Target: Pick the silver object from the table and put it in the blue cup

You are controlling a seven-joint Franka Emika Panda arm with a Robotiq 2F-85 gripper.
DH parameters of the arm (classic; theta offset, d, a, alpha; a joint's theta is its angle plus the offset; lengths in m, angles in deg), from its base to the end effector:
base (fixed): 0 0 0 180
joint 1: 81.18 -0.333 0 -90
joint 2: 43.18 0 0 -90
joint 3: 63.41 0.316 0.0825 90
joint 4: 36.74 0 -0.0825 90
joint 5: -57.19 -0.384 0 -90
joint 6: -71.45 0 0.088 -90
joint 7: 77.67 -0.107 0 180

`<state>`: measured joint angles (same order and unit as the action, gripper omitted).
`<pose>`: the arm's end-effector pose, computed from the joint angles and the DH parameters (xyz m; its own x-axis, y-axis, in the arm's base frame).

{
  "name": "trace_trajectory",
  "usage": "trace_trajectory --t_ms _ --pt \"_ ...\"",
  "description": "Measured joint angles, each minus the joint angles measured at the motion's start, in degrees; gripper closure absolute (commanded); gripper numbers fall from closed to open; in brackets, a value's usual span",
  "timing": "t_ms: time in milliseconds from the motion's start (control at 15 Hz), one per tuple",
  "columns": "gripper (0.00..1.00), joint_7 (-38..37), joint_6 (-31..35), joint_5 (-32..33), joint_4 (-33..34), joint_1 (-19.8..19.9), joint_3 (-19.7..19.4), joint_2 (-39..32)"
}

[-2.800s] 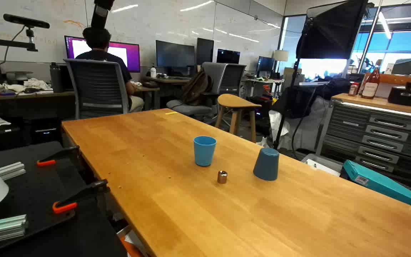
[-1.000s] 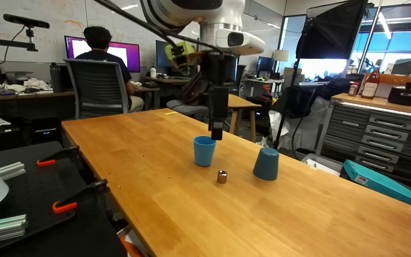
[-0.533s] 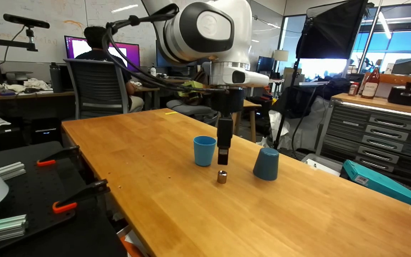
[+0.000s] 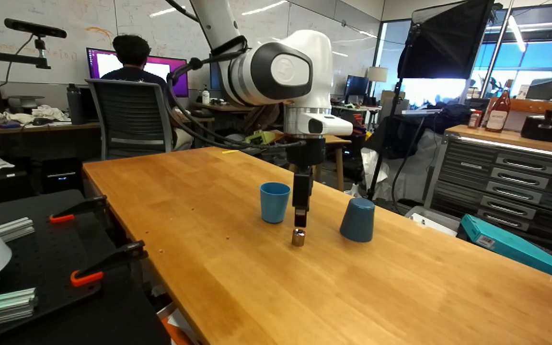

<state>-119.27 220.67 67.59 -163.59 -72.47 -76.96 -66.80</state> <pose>0.5096 -0.2074 0.1929 0.5940 -0.7986 0.0964 -0.8013 -0.5769 0.1585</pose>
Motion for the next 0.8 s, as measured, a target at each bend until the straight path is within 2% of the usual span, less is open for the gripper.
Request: trace_trajectory --t_ms 333,800 --pt "0.00 -1.2 2.1 -0.7 1.1 -1.3 -1.7 -3.6" --pt "0.00 -1.3 5.0 -3.2 2.0 -2.2 -1.8 -5.9"
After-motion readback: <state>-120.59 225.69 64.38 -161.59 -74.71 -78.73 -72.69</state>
